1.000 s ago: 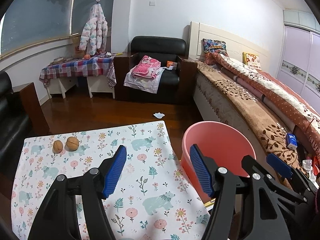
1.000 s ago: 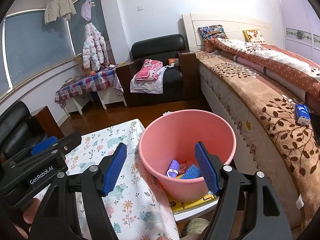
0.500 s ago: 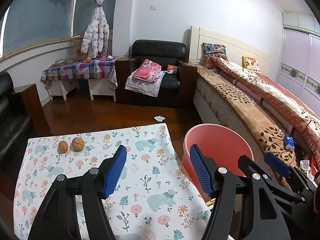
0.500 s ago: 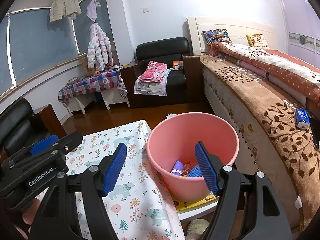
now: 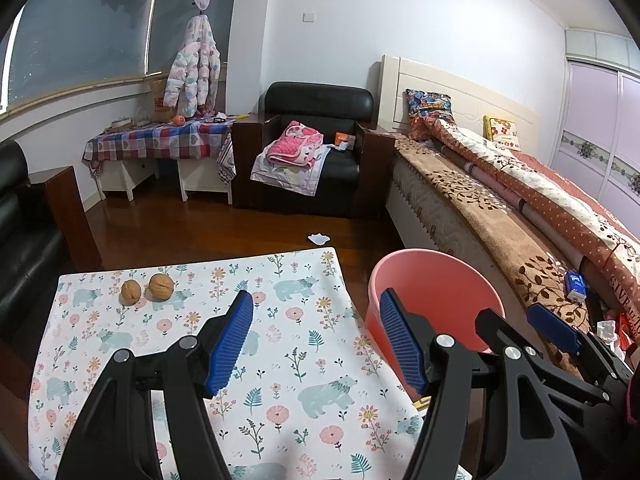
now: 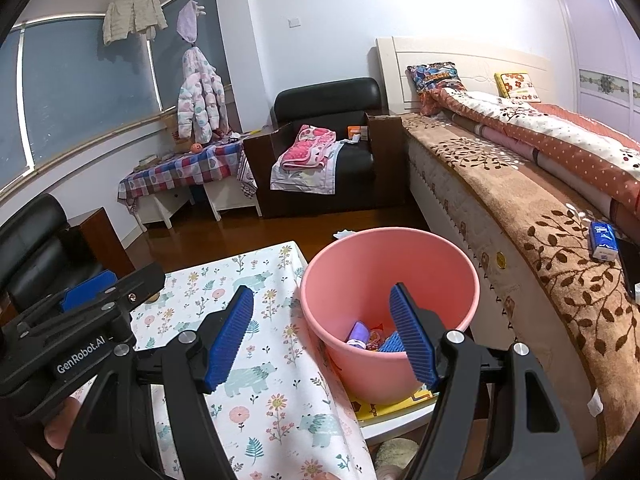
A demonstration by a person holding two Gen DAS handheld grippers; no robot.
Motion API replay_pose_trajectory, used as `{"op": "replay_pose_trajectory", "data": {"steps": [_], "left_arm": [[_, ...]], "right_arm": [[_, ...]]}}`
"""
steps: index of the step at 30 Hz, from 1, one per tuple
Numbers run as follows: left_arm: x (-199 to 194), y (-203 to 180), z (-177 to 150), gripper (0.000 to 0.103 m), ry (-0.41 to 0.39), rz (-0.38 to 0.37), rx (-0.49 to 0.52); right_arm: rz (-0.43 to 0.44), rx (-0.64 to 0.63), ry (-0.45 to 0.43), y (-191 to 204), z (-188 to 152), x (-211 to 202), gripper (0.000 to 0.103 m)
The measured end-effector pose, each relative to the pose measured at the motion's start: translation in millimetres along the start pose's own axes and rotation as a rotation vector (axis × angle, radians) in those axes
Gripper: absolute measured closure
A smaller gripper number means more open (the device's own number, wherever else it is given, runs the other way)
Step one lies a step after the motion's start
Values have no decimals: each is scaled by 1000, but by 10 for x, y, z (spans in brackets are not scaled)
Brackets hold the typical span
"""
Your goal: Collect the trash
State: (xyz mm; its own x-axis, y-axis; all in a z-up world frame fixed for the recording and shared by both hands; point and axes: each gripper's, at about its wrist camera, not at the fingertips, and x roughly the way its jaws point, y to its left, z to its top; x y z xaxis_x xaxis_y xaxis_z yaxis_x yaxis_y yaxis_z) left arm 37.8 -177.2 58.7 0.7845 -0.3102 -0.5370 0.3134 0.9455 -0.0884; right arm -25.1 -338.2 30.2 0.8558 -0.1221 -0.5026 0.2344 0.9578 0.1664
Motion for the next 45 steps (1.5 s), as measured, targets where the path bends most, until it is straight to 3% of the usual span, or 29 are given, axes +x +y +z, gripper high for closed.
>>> {"op": "replay_pose_trajectory", "data": {"steps": [45], "left_arm": [[-88, 15, -31, 38, 0, -2, -11]], "right_arm": [[13, 3, 16, 36, 12, -24, 32]]}}
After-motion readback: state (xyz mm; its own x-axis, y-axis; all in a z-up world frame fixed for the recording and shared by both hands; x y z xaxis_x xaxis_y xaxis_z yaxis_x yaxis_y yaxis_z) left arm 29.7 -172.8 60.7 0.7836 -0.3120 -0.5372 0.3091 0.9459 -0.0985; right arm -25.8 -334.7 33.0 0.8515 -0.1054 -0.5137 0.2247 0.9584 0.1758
